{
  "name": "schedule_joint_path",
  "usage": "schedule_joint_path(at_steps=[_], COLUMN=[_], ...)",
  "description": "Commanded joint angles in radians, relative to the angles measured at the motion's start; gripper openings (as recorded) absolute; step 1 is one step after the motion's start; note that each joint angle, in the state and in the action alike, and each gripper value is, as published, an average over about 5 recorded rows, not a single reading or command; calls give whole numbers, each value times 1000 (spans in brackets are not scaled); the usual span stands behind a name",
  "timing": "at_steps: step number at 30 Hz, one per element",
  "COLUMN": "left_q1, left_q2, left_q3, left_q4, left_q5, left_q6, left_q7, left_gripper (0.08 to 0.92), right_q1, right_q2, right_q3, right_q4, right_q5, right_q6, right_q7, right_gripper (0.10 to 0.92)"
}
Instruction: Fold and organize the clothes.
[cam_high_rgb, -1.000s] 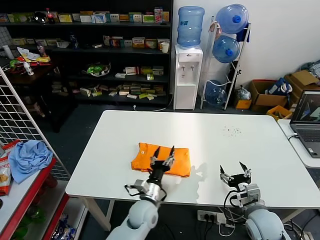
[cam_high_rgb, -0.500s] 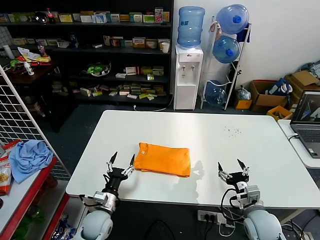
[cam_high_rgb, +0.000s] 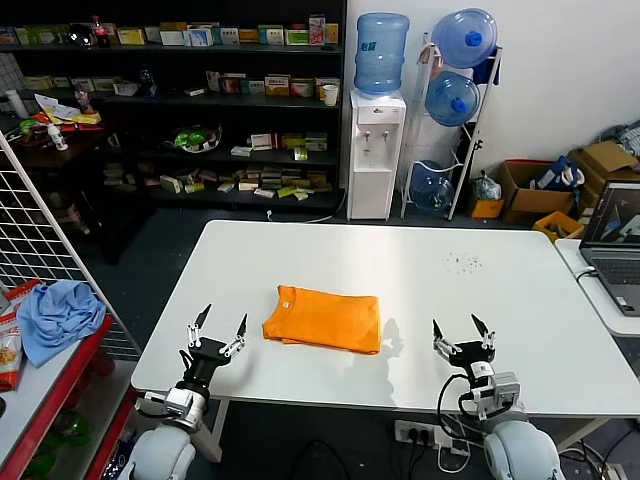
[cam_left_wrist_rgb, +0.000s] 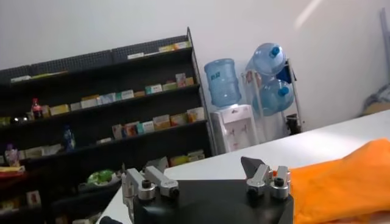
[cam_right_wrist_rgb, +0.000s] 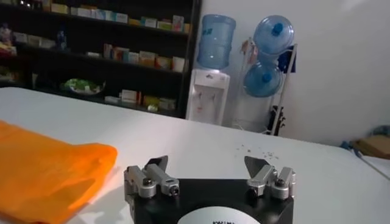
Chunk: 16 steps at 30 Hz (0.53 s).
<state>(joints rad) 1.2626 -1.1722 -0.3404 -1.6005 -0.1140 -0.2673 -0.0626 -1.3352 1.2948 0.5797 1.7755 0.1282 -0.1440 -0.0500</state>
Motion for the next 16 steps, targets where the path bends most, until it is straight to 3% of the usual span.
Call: schedule_joint_path(at_steps=[1,16], left_q1=[28,33], left_q2=[1,-14], left_q3=[-55,-54], left_q4=[-42,-54], left_q5=[69,44], left_q6=[62,82], left_q7=[21,15], left_gripper=[823,823], right_q1=[7,5], right_q2=[66,74], right_q3=[22,26], right_q4=[1,10], right_q5=[-28,-29], right_q6=[15,8], right_q7=[-34,-42], right_gripper=[823,823])
